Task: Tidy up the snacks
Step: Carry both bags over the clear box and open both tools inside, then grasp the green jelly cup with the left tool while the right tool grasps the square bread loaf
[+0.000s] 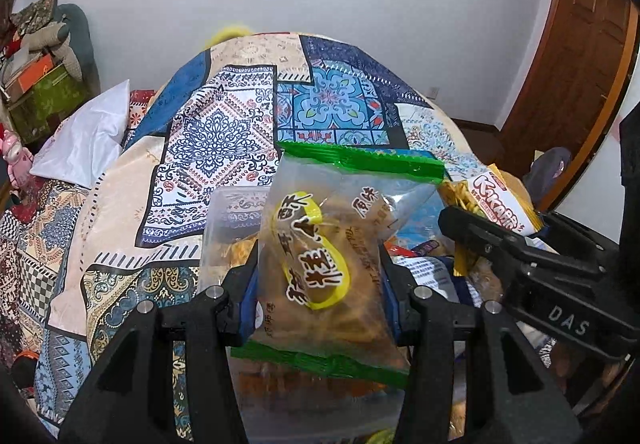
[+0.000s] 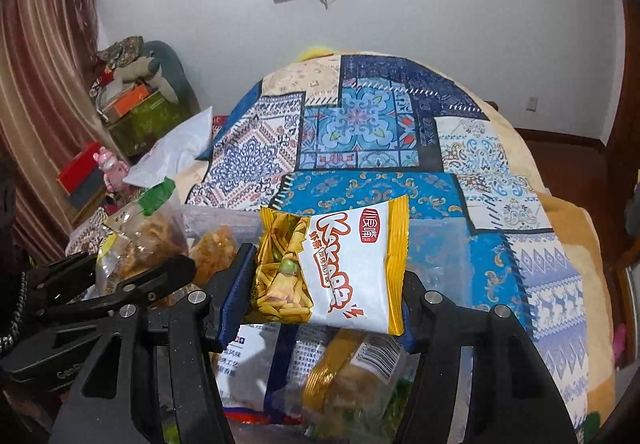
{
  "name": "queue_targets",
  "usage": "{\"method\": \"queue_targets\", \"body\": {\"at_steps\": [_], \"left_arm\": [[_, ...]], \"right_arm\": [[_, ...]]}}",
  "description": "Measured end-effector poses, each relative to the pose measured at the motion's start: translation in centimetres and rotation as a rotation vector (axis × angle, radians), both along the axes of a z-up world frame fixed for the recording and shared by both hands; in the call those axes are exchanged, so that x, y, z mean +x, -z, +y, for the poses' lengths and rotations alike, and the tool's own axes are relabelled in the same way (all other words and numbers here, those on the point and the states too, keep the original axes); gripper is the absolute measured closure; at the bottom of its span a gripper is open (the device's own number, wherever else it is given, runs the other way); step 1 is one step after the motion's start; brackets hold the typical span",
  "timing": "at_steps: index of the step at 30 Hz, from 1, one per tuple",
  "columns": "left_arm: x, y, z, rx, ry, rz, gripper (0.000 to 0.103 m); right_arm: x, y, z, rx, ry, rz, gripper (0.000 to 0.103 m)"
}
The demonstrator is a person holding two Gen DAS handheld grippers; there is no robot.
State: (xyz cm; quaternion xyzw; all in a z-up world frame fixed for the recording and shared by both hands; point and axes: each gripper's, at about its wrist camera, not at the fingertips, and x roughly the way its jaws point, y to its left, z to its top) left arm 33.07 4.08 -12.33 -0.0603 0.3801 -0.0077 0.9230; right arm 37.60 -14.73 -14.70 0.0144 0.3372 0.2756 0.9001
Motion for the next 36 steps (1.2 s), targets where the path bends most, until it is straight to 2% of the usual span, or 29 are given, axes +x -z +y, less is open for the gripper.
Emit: {"method": "queue_targets", "body": {"at_steps": [4, 6, 8, 15, 18, 23, 28, 36], "left_arm": [[0.3, 0.3, 0.0, 0.006, -0.01, 0.005, 0.05], [0.2, 0.3, 0.1, -0.004, -0.013, 0.008, 0.041], [-0.1, 0.0, 0.3, -0.018, -0.016, 0.002, 0.036], [-2.6, -2.1, 0.5, -0.049, -0.008, -0.026, 0.034], [-4.7, -3.2, 0.5, -0.049, 0.0, -0.05, 0.03], [-8.2, -3.8, 0.7, -0.042, -0.013, -0.074, 0.029], [-10.8, -2.7, 0.8, -0.051, -0.003, -0.038, 0.028], [-14.0, 0.5, 0.5, -0.025, 0.008, 0.038, 0.028]], "right_arm": [[0.2, 0.6, 0.1, -0.022, 0.018, 0.002, 0.043], [0.2, 0.6, -0.2, -0.018, 0.019, 0.009, 0.041], [0.0, 0.3, -0.7, -0.006, 0.017, 0.016, 0.037], [-2.1, -1.4, -2.2, 0.011, -0.001, -0.016, 0.033], [-4.0, -2.3, -2.9, 0.01, -0.009, -0.043, 0.029], [-7.1, -2.5, -4.1, 0.02, -0.004, -0.066, 0.019], [-9.6, -1.3, -4.8, 0.005, 0.008, -0.05, 0.018], [-10.8, 2.8, -3.9, -0.022, 0.008, 0.055, 0.018]]}}
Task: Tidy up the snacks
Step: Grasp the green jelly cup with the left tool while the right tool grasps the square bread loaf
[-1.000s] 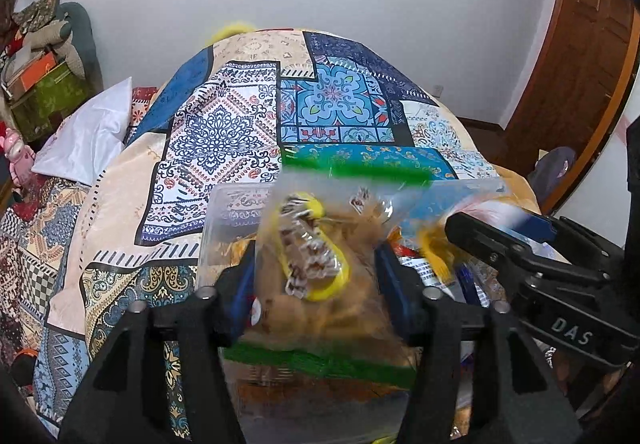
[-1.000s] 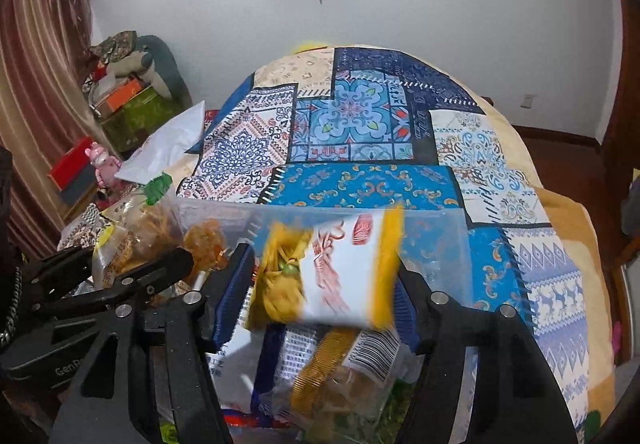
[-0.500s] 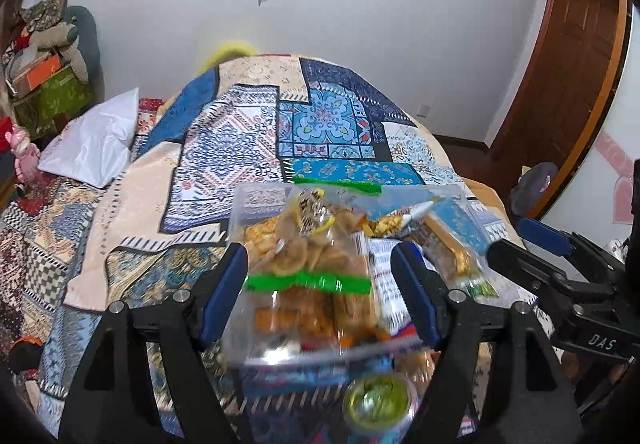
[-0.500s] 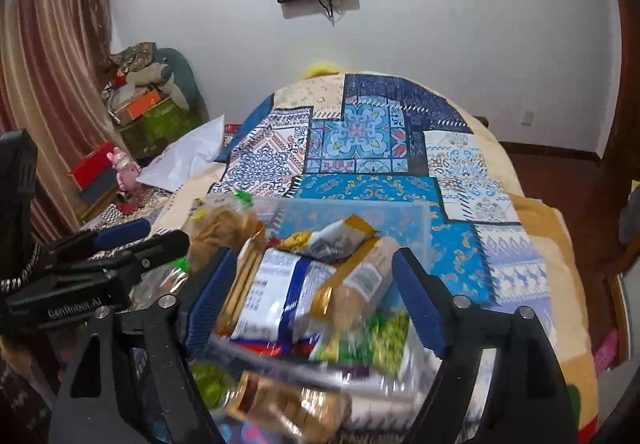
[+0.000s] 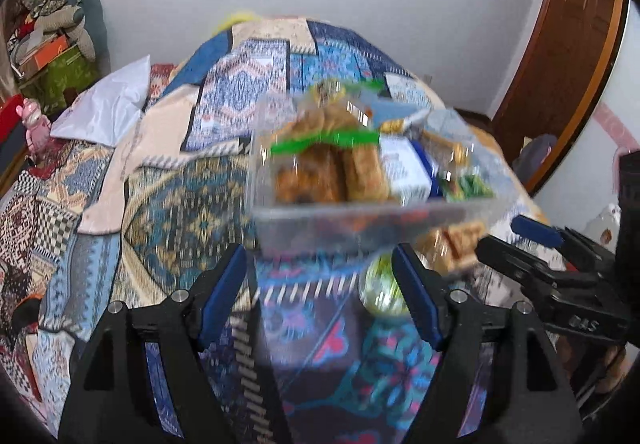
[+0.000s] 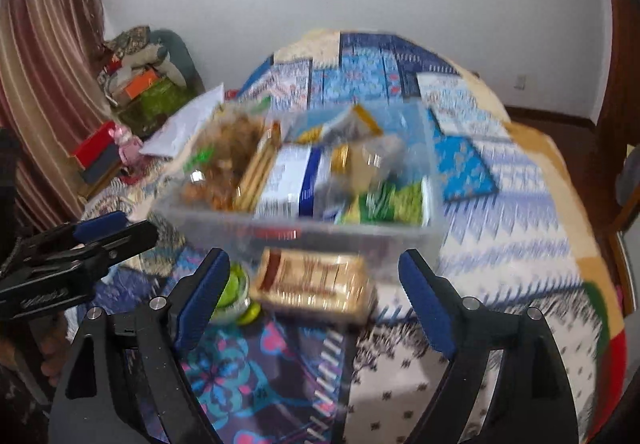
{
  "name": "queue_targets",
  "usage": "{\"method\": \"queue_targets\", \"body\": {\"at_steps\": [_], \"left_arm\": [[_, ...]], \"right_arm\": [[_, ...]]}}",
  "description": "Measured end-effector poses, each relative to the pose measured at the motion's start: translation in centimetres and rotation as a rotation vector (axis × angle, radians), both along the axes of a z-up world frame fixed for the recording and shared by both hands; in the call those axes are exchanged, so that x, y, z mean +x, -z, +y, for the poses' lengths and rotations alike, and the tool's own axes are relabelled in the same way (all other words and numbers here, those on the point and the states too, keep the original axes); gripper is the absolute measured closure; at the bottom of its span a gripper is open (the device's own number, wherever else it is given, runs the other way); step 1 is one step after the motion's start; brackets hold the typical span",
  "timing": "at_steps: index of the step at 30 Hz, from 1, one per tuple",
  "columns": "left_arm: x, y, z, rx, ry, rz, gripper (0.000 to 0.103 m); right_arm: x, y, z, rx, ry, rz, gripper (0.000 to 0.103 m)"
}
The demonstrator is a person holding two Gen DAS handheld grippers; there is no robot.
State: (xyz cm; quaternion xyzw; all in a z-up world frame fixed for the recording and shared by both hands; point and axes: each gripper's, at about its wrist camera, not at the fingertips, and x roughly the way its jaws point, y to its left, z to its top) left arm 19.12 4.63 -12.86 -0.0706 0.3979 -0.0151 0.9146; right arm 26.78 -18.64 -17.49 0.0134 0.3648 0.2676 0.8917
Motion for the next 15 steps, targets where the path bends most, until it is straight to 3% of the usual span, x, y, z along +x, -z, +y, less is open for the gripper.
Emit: {"method": "queue_targets", "body": {"at_steps": [8, 12, 15], "left_arm": [[-0.8, 2.7, -0.3, -0.012, 0.019, 0.069, 0.028], [-0.7, 3.1, -1.1, -0.025, 0.042, 0.077, 0.028], [-0.6, 3.2, -2.5, -0.035, 0.074, 0.078, 0.028]], "right_arm": [[0.6, 2.4, 1.7, -0.064, -0.002, 0.037, 0.018], [0.8, 2.8, 1.2, -0.025, -0.012, 0.052, 0.019], [0.5, 2.9, 0.8, -0.022, -0.02, 0.041, 0.025]]}}
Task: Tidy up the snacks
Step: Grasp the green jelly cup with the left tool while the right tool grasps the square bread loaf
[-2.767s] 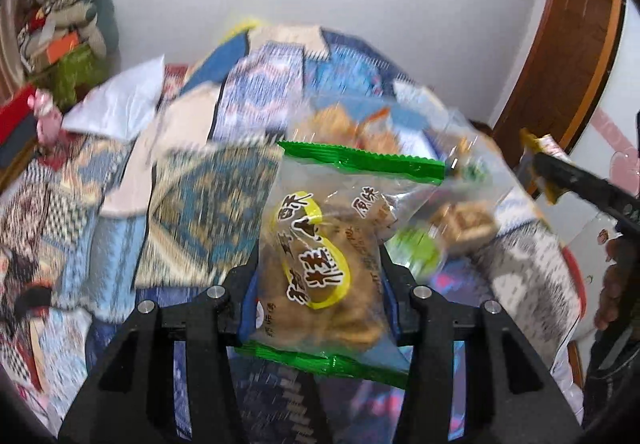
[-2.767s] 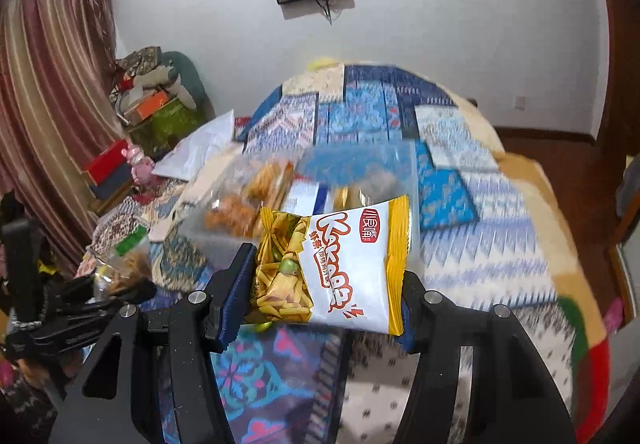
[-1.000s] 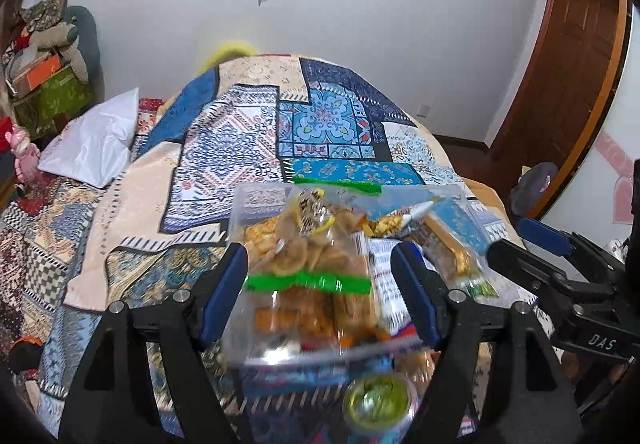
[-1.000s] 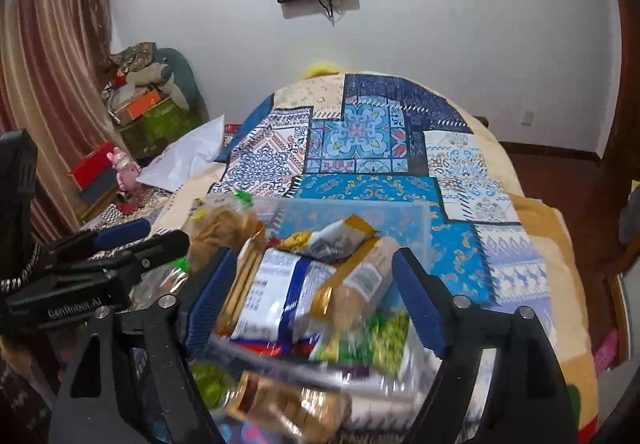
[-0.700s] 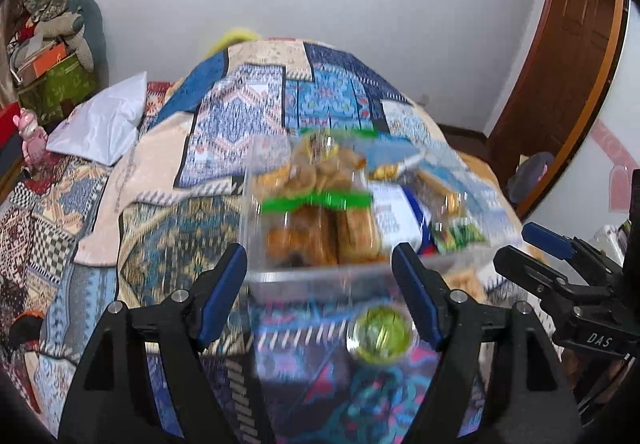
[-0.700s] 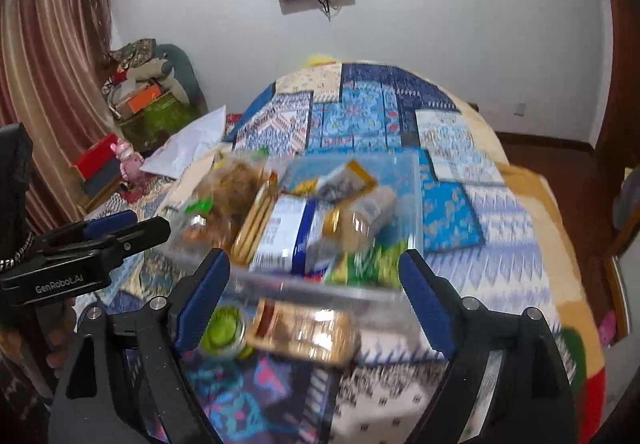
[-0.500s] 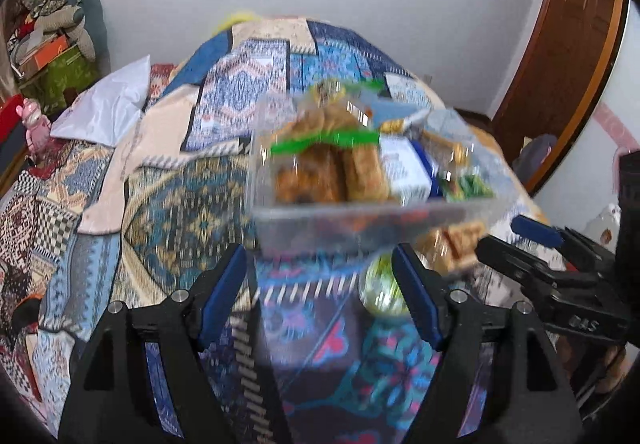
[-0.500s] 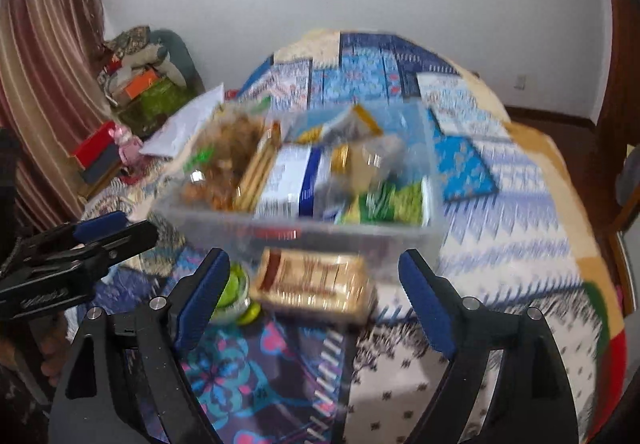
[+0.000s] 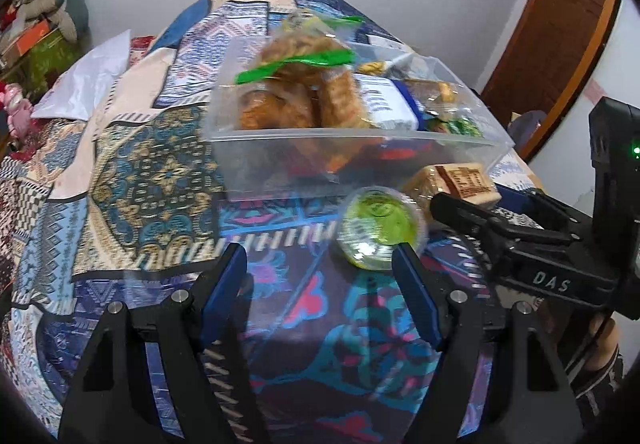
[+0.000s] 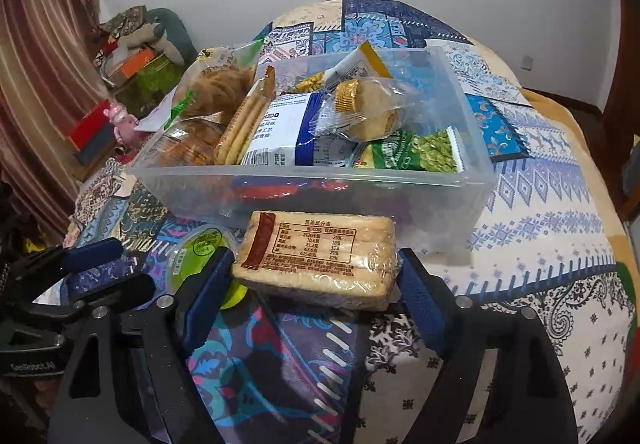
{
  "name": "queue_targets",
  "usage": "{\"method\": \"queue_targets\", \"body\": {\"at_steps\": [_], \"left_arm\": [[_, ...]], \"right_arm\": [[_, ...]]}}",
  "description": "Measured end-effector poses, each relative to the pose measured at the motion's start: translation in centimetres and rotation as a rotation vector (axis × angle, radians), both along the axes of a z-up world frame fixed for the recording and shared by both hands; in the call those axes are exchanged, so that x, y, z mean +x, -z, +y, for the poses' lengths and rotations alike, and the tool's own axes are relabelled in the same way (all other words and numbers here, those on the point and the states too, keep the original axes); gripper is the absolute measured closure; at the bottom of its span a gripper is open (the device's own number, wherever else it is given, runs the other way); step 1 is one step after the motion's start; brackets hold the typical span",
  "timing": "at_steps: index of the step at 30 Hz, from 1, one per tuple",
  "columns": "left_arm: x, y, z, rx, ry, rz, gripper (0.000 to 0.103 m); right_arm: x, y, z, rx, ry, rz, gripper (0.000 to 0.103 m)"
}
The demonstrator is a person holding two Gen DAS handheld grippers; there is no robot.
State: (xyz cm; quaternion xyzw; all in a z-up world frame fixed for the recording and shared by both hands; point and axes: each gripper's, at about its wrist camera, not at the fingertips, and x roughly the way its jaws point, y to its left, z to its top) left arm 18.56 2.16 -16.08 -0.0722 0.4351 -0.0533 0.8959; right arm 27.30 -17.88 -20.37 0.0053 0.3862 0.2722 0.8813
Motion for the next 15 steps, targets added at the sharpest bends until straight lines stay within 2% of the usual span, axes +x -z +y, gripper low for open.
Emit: {"method": "queue_targets", "body": {"at_steps": [8, 12, 15], "left_arm": [[1.3, 1.3, -3.1, -0.015, 0.068, 0.025, 0.028], [2.4, 1.7, -4.1, 0.025, 0.056, 0.027, 0.028], [3.0, 1.9, -4.4, 0.024, 0.053, 0.029, 0.03]], "right_arm": [[-1.0, -0.4, -2.0, -0.029, 0.039, -0.038, 0.027], [-1.0, -0.2, -4.0, -0.012, 0.071, -0.03, 0.027], [-1.1, -0.2, -5.1, 0.007, 0.089, -0.021, 0.027]]}}
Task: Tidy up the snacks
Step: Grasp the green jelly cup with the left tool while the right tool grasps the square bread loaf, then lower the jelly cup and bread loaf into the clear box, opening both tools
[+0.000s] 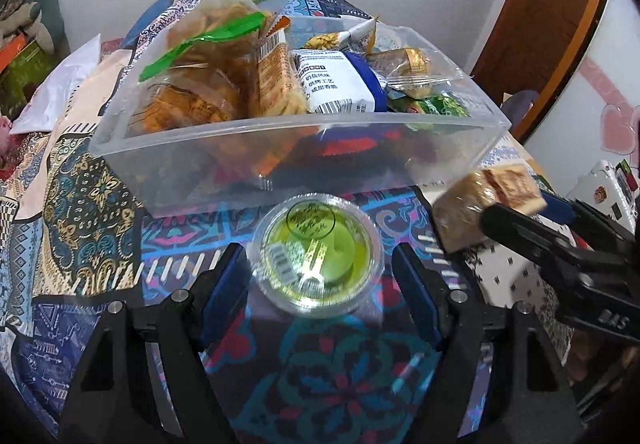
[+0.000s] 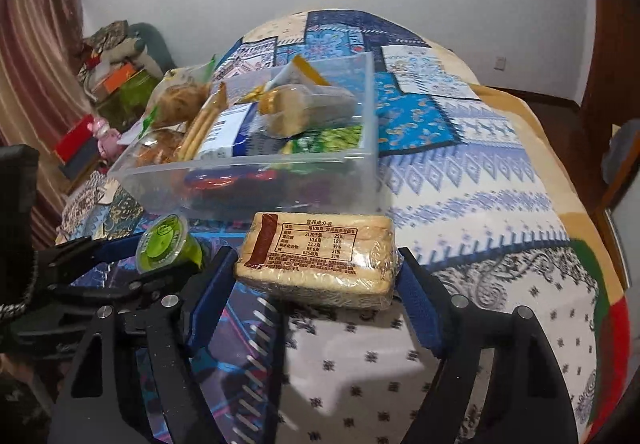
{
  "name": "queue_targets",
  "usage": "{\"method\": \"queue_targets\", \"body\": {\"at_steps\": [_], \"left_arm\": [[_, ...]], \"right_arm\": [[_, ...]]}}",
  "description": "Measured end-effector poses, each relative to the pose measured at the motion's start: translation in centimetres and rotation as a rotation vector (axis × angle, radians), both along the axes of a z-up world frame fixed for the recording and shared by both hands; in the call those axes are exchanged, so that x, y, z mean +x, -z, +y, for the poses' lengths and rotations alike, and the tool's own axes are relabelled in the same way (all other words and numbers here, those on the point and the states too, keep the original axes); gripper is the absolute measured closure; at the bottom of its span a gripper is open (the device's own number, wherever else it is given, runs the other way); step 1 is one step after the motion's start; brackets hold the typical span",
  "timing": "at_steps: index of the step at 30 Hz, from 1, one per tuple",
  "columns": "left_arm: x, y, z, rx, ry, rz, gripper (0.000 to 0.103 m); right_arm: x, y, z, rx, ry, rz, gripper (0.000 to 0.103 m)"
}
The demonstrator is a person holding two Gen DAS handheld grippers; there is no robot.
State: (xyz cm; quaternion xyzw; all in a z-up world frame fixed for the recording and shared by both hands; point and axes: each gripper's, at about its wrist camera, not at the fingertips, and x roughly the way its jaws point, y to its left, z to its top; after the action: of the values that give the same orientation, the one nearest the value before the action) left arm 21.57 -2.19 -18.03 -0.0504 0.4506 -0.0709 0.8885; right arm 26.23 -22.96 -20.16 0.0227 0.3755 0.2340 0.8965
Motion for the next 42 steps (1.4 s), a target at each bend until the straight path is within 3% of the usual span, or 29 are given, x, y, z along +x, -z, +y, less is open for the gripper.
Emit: {"method": "queue_targets", "body": {"at_steps": [3, 11, 25, 32, 42], "left_arm": [[0.1, 0.1, -0.3, 0.004, 0.016, -0.002, 0.046], [-0.7, -0.6, 0.2, -0.008, 0.018, -0.015, 0.047], [0.2, -7.4, 2.6, -0.11, 0.009, -0.156, 0.047], [4.0, -6.9, 3.1, -0.094, -0.005, -0.138, 0.047], [6.5, -5.3, 3.8, -0.052, -0.065, -0.146, 0.047]], "right_arm": [[-0.1, -0.1, -0.4, 0.01, 0.009, 0.001, 0.027], [-0.7, -1.3, -0.5, 0.044, 0.005, -0.021, 0.027], [-0.3, -6.4, 0.5, 0.1, -0.013, -0.161, 0.027], [2.1, -5.9, 2.4, 0.106, -0.033, -0.145, 0.027], [5.0, -5.6, 4.0, 0.1, -0.033, -0.168, 0.027]]}}
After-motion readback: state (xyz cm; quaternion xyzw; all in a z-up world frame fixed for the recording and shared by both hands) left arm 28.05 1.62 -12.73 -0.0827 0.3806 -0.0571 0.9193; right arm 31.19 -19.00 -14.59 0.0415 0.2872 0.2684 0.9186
